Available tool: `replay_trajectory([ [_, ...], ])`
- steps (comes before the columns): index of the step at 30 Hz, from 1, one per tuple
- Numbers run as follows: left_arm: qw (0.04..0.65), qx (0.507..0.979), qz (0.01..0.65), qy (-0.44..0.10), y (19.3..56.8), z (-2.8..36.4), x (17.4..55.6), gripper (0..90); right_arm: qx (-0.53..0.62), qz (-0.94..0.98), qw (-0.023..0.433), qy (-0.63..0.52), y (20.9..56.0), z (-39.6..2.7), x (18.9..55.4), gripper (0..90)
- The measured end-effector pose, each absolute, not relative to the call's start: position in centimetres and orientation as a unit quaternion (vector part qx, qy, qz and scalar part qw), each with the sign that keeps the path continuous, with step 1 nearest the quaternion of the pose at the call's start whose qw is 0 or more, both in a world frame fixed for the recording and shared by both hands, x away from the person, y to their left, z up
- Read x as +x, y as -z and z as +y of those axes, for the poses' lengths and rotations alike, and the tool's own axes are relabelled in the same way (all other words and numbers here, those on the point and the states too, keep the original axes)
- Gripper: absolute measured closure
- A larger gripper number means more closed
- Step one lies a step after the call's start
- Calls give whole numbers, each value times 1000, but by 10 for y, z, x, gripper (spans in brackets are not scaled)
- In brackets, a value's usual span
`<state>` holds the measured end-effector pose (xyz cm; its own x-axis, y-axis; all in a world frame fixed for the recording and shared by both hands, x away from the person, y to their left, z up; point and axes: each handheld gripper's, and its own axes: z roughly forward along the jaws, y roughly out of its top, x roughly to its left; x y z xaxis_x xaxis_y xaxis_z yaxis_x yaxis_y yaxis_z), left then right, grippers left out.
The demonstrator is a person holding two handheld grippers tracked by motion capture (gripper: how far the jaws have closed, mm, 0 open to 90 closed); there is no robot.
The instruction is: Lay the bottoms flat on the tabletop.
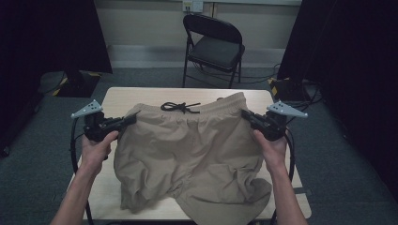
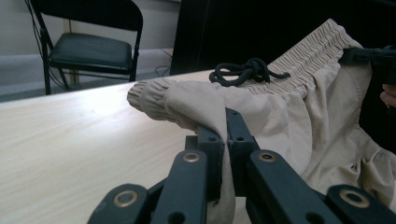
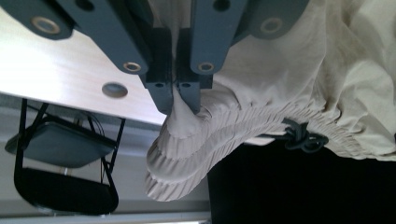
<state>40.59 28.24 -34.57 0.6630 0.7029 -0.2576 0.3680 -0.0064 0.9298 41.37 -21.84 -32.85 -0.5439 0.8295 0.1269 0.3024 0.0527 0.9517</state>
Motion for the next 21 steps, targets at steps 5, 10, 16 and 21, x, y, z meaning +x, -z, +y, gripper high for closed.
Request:
replay_trajectory([
  [5,594,693,377,-154,329,285,409,878,402,679,250,-561,306,-215,422,887],
  [10,601,690,366,-169,308,285,414,879,393,671,262,-572,284,-210,430,887],
  [16,609,678,364,-191,284,284,441,879,392,663,274,-575,256,-207,456,886],
  [21,588,674,408,-183,298,283,483,802,427,673,275,-537,257,-205,505,778],
])
